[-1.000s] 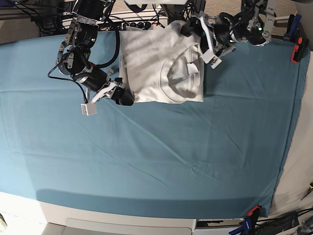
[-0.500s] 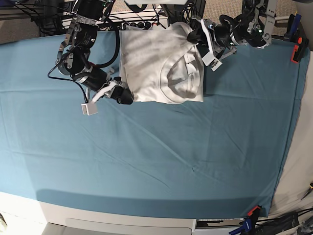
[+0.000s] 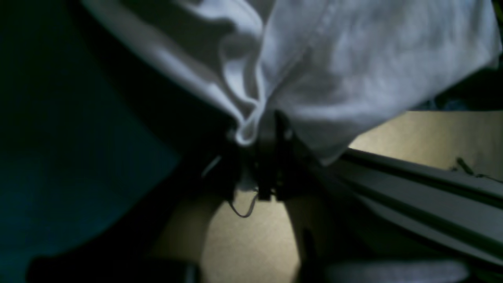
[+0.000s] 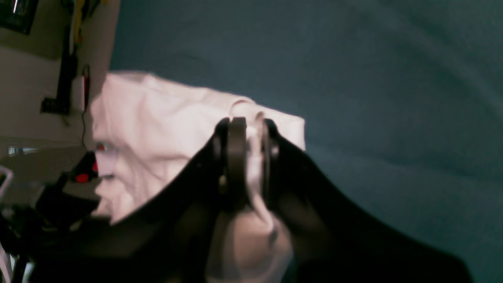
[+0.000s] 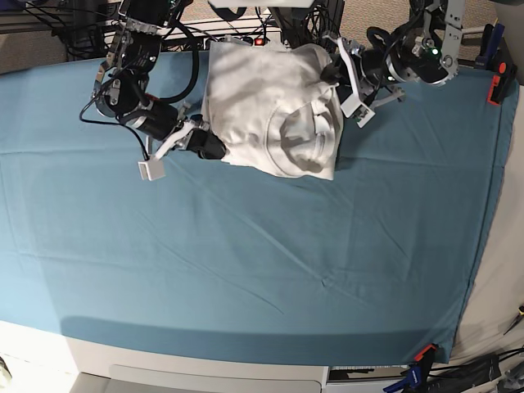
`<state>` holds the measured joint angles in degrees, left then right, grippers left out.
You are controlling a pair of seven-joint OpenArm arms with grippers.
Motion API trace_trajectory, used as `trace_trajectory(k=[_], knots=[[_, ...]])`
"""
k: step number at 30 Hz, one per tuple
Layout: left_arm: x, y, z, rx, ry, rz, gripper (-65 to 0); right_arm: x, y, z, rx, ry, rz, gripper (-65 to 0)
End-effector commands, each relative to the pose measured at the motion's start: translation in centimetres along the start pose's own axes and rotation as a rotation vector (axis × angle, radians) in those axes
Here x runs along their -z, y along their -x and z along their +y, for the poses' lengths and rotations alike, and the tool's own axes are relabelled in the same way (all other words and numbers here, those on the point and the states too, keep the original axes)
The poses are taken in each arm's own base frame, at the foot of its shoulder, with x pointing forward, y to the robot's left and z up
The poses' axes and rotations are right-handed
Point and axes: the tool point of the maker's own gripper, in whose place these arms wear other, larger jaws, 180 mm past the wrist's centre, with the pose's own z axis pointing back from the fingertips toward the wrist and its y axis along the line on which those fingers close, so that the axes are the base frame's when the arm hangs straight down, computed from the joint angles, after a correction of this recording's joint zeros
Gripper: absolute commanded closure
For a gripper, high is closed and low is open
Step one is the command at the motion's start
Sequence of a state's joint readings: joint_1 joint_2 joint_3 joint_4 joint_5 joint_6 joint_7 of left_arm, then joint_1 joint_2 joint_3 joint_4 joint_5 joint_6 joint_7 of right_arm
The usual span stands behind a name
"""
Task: Fold the T-shirt properly
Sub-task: 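Lift the folded shirt with both grippers and fold it over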
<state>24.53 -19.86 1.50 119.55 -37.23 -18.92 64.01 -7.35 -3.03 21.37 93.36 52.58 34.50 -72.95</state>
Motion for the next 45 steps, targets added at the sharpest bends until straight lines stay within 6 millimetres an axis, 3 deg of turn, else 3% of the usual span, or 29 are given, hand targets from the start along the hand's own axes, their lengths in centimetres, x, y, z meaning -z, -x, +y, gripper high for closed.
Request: trace_trajectory(k=[1, 14, 29, 33, 40, 45], knots=[[-0.4, -1.4, 0.0, 0.021, -0.004, -0.050, 0.0, -0.3, -0.5, 0.8, -0.022, -0.027, -0.012, -1.2], [-1.0, -6.4, 3.1, 0.098, -0.120, -0.167, 0.0, -3.6, 2.0, 2.6, -0.118, 0.012, 0.015, -1.2], [-1.1, -10.6, 5.3, 0.128, -0.150, -0.241, 0.0, -5.9, 7.4, 3.3, -0.033, 0.014, 0.093, -1.2], [-1.0, -11.2, 4.9, 0.142, -0.136, -0.251, 0.0, -6.0, 7.7, 3.6, -0.019, 0.000, 0.092, -1.2], [0.8, -11.1, 2.3, 0.224, -0.096, -0.229, 0.0, -5.9, 7.5, 4.7, -0.029, -0.064, 0.073, -1.2], [2.0, -12.3, 0.9, 0.293, -0.110, -0.233, 0.0, -5.9, 7.6, 5.4, -0.028, -0.092, 0.072, -1.2]])
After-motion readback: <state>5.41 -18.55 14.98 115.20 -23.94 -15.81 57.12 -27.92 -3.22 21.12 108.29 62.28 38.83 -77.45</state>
